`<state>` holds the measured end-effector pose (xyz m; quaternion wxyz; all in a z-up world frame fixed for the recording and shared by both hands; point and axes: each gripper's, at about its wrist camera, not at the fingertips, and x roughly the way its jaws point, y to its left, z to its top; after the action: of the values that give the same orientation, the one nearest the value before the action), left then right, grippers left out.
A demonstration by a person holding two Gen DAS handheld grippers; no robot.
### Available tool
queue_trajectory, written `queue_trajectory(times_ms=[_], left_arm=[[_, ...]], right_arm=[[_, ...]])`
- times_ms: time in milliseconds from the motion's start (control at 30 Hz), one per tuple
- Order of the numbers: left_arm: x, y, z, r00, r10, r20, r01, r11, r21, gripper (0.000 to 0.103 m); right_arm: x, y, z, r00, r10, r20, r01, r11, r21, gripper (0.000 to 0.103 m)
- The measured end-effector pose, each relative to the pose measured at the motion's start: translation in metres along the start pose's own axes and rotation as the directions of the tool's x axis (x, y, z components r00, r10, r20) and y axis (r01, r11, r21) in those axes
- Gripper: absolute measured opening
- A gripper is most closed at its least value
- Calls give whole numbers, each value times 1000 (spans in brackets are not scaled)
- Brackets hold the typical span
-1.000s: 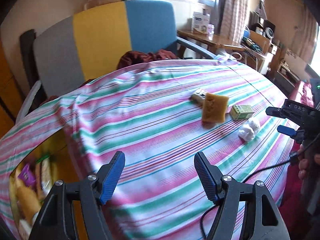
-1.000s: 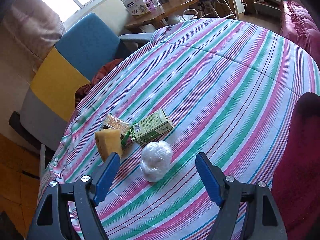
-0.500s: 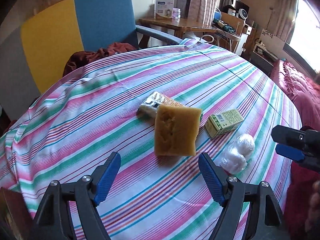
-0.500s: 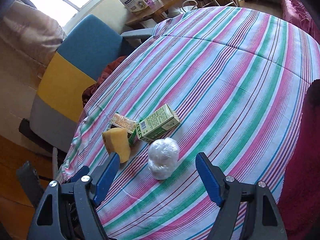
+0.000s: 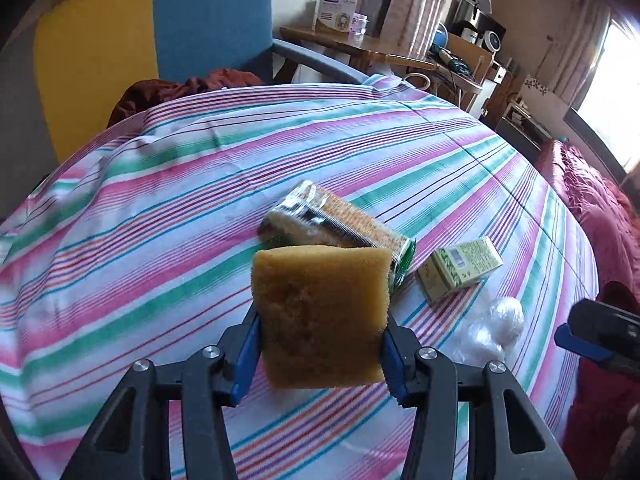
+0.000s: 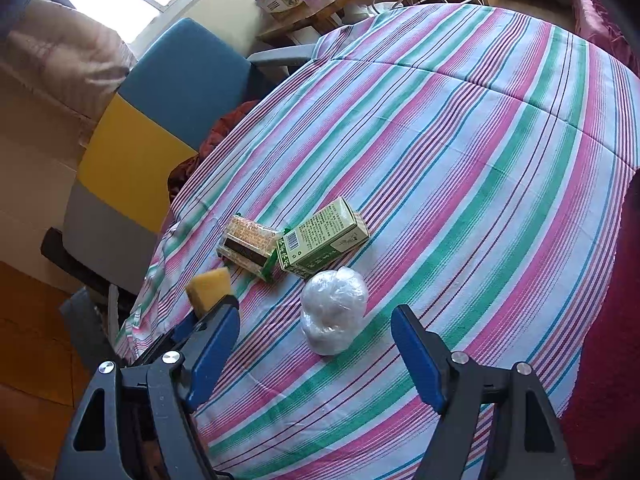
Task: Organize objects
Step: 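Grasp yellow sponge with left tool while right tool grasps cracker bar packet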
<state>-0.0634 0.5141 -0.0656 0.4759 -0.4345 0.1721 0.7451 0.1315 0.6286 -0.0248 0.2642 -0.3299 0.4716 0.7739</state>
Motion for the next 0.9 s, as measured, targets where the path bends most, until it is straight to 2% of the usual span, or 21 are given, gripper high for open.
queue_trajectory(times_ms=[233,433,567,667,767,900], left_arm=[[-49,29,-61,996,67,-57,-72,994,-88,53],[-92,41,-99,996,78,-51,-83,990,-111,53],[-111,50,-114,997,68,-41,-73,987,-140,53],[-123,54,-120,998,67,-19,-69,985,-158,53],[-133,59,-124,997,72,-1,-71,982,-172,53],[-145,68,-129,997,79,19,-73,978,-195,53]], right_arm=[[12,15,-8,998,-40,-55,35,996,-85,80],[22,52,-18,991,-95,-99,65,961,-270,80],[38,93,-8,984,-161,-74,109,878,-466,80],[61,117,7,976,-208,-63,137,811,-569,80],[94,136,21,959,-279,-50,179,732,-657,80],[138,148,33,934,-352,-67,195,657,-728,79]])
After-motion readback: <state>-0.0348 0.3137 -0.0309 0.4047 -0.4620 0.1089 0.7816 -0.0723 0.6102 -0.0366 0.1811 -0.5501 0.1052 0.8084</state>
